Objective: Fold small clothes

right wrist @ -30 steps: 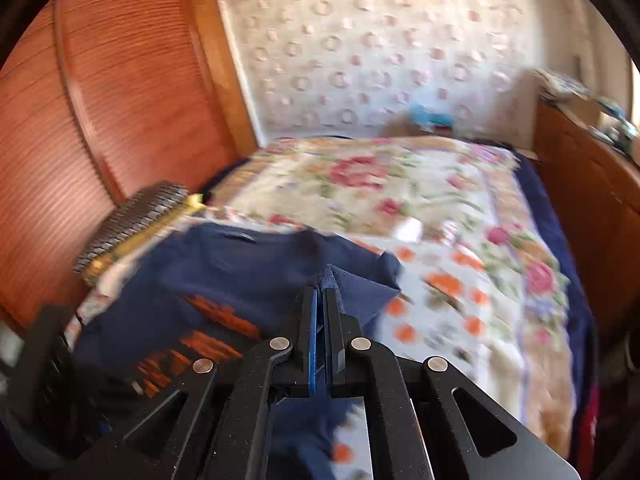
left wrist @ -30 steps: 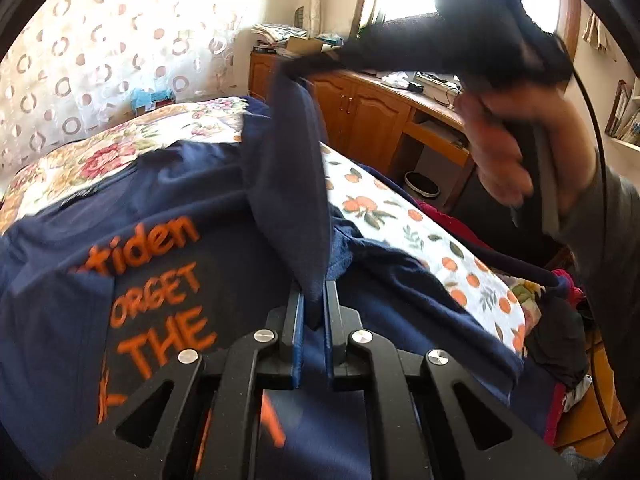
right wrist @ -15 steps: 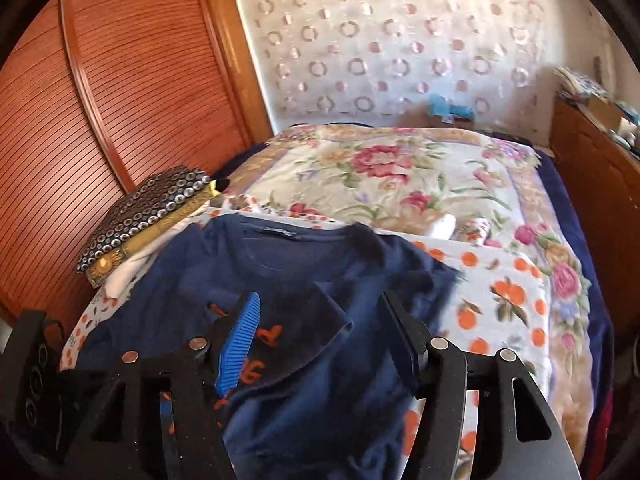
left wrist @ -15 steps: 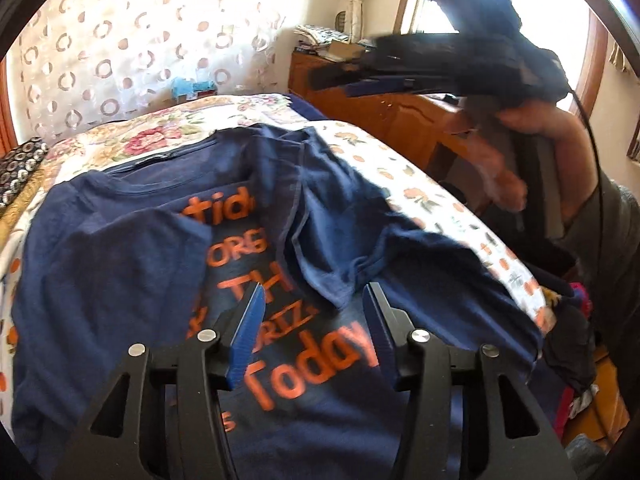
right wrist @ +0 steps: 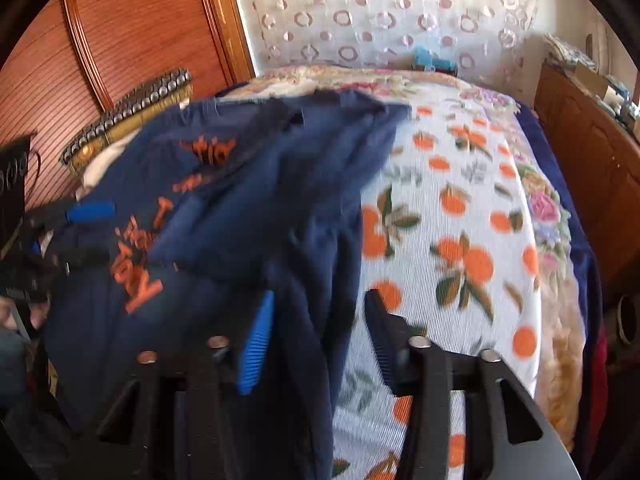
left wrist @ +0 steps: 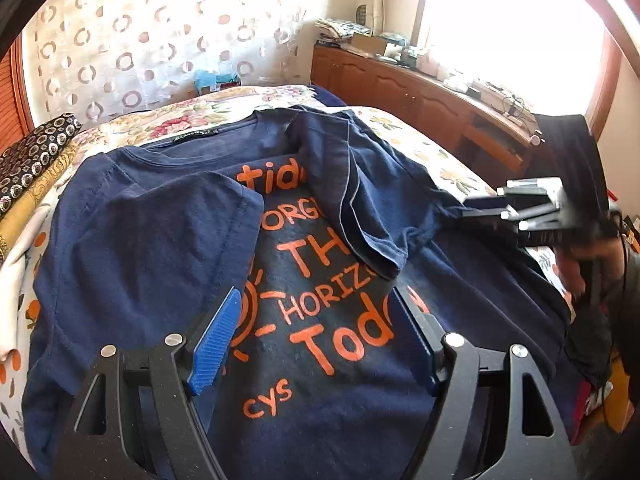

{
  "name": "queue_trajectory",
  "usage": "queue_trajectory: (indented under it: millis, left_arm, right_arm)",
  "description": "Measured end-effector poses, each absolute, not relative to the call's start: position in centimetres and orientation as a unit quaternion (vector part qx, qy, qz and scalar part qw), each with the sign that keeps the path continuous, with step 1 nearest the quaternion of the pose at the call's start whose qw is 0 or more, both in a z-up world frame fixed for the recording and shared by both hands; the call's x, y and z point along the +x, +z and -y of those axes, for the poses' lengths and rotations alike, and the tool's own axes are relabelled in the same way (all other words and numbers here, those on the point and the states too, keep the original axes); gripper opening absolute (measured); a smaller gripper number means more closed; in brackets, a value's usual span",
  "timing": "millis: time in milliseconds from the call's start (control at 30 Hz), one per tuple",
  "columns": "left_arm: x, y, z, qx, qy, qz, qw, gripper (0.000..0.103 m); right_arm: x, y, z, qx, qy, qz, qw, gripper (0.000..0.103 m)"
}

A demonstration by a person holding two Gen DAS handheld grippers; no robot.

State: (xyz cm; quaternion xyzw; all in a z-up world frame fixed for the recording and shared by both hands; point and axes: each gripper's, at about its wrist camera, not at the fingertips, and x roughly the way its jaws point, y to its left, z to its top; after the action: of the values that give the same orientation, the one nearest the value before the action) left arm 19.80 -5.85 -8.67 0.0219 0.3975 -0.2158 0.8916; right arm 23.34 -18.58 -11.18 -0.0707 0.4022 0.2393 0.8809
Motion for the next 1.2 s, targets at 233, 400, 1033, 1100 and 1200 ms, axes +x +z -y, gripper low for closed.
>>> queue_trajectory:
  millis: [233, 400, 1033, 1100, 1200]
  left_arm:
    - [21.7, -8.3, 6.5, 0.027, -0.203, -0.400, 0.893, 0.076]
    - [24.2, -7.6, 7.6, 0.017, -0.201, -0.398, 0.895, 0.076]
    - [31.3, -8.7, 11.0, 0.103, -0.107, -0.402, 0.903, 0.076]
    - [31.3, -8.3, 8.8, 0.090, -0.079, -0.397, 0.910, 0.076]
    - [31.3, -8.4, 6.1, 0.080, -0.053, -0.405, 0.909, 0.076]
  right_arm:
    - [21.8, -11.0, 19.9, -0.084, 0.231, -0.389, 0.888, 0.010]
    - [20.4, -11.0, 19.6, -0.092, 0.209, -0.379, 0.897, 0.007]
    - [20.0, -13.1, 21.6, -0.043, 0.208, -0.354, 0.911, 0.011]
    - [20.1, -13.1, 21.7, -0.042, 0.209, -0.354, 0.911, 0.011]
    - [20.2, -13.1, 21.7, -0.041, 0.210, -0.354, 0.910, 0.012]
